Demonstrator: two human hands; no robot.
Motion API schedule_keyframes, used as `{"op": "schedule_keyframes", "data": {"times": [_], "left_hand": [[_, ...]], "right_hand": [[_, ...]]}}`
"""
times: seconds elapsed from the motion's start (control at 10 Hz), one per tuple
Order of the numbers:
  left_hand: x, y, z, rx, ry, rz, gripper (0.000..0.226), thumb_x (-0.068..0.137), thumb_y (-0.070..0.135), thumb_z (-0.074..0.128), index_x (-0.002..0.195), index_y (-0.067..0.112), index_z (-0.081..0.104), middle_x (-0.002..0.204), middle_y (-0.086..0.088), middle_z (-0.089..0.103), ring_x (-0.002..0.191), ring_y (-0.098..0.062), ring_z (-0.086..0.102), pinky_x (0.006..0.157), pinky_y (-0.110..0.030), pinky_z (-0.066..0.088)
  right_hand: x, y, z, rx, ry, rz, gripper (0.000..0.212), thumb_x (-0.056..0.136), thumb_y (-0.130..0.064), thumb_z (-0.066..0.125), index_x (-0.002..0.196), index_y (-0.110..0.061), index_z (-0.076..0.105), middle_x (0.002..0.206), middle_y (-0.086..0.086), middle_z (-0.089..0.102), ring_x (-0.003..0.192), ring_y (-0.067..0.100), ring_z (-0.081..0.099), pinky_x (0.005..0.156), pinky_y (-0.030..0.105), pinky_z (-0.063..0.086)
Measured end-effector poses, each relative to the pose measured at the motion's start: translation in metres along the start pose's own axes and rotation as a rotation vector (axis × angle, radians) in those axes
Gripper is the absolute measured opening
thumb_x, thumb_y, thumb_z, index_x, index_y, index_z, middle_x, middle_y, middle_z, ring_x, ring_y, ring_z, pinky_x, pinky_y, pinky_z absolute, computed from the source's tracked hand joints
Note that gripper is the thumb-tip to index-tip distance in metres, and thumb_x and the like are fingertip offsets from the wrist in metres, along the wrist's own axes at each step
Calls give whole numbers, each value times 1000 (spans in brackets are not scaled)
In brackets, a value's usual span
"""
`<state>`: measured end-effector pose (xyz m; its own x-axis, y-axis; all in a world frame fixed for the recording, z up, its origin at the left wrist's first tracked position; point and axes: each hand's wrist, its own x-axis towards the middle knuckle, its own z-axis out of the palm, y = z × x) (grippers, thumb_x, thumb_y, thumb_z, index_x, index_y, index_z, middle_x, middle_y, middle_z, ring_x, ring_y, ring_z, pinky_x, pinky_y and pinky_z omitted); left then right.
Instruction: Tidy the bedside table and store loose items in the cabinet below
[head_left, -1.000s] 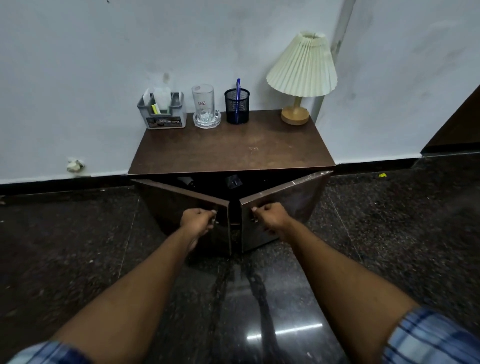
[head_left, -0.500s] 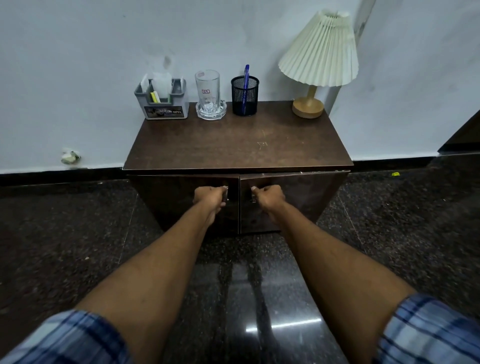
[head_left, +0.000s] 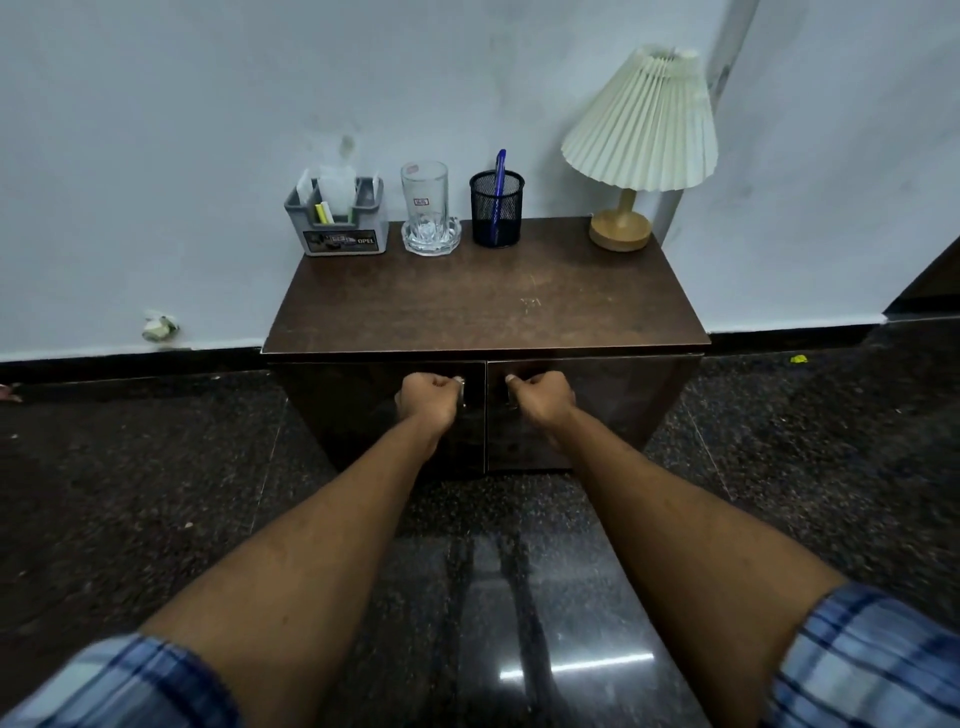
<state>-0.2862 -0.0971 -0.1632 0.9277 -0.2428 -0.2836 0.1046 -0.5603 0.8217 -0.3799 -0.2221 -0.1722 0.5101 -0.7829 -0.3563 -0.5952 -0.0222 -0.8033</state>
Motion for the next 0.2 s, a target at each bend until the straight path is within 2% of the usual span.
{"op": "schedule_keyframes", "data": {"times": [0.1, 0.2], "left_hand": [[-18, 16, -22, 104, -31, 134, 19, 90, 32, 66, 94, 19, 78, 96, -2, 76, 96, -20, 68, 83, -27, 52], [-36, 48, -52, 181, -63, 299, 19, 91, 30, 64, 106, 21, 73, 104, 0, 74, 100, -20, 67, 90, -30, 53]], "right_hand": [[-17, -13, -22, -26, -57, -64, 34, 94, -40, 66, 71, -15, 70, 87, 11, 76, 90, 31, 72, 88, 46, 59], [-44, -41, -53, -109, -59, -209, 29, 95, -41, 64, 88, -14, 73, 89, 6, 74, 93, 25, 70, 86, 38, 56]]}}
